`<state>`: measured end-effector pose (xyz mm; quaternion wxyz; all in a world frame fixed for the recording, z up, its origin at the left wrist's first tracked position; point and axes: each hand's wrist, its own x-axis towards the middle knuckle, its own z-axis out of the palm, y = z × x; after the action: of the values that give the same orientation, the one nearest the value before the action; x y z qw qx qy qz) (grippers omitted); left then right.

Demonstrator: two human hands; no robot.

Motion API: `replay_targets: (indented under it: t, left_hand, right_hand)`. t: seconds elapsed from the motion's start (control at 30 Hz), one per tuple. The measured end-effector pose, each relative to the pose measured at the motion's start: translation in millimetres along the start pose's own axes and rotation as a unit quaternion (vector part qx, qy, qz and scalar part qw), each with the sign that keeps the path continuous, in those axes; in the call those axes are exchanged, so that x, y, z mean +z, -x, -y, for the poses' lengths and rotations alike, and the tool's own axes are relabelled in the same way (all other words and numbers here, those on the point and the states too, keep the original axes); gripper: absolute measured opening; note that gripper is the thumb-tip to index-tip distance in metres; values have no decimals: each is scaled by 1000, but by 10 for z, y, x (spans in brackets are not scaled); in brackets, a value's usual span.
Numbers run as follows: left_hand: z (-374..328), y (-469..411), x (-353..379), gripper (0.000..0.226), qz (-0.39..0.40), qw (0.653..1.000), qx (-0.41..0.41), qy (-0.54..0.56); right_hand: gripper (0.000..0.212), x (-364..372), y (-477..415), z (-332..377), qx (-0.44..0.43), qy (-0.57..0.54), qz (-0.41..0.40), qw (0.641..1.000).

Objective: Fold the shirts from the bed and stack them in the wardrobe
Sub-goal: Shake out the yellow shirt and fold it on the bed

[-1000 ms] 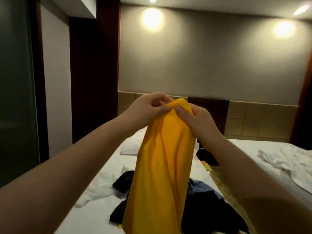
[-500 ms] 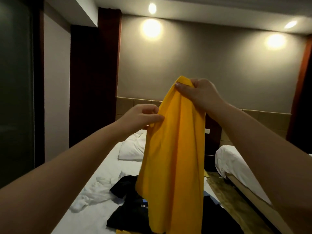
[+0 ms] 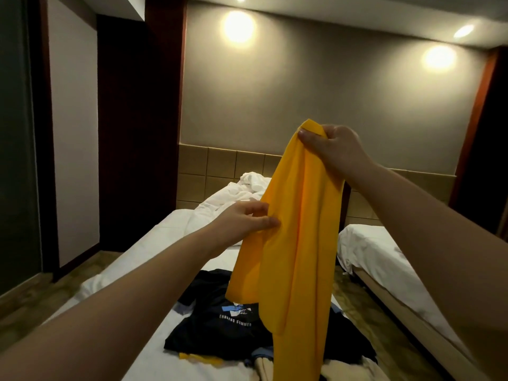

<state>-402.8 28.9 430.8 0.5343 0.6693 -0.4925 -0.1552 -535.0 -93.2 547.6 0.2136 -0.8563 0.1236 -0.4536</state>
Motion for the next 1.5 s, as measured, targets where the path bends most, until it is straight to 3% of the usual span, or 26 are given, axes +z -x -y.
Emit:
replay_targets:
  t: [0.1, 0.2, 0.27, 0.37, 0.53, 0.67, 0.93, 1.13, 1.27, 1.4, 1.5]
  left_hand:
    - [17, -7, 84, 66, 38, 998, -15, 44]
    - [23, -37, 60, 69, 66, 989, -11, 131]
    - [1, -57, 30, 62, 93, 985, -18, 147]
    - [-49, -62, 11, 28, 111, 983, -28, 144]
    - [24, 12, -14, 31, 135, 986, -63, 73]
    - [92, 77, 96, 17, 184, 980, -77, 4]
    - [188, 136, 78, 13, 139, 985, -79, 71]
    - [177, 159, 6, 16, -26, 997, 19, 63]
    - [318, 189, 66, 26, 20, 998, 4, 61]
    - [449, 243, 194, 19, 77, 995, -8, 60]
    - [385, 246, 194, 13, -7, 997, 28, 72]
  right_hand:
    - [41, 3, 23, -17, 5, -8, 4, 1000]
    - [38, 5, 53, -42, 7, -11, 33, 999]
    - [39, 6, 77, -82, 7, -5, 59, 998]
    - [38, 1, 103, -164, 11, 7, 74, 997]
    - [35, 14, 113, -269, 7, 23, 67, 997]
    - [36, 53, 115, -273, -1, 32, 48, 998]
    - [40, -73, 168, -449, 30, 54, 21, 998]
    - [42, -95, 199, -515, 34, 67, -20, 997]
    - [43, -73, 180, -504, 36, 64, -33, 997]
    - [45, -64, 196, -497, 36, 67, -44, 996]
    - [47, -105, 201, -517, 49, 66, -52, 995]
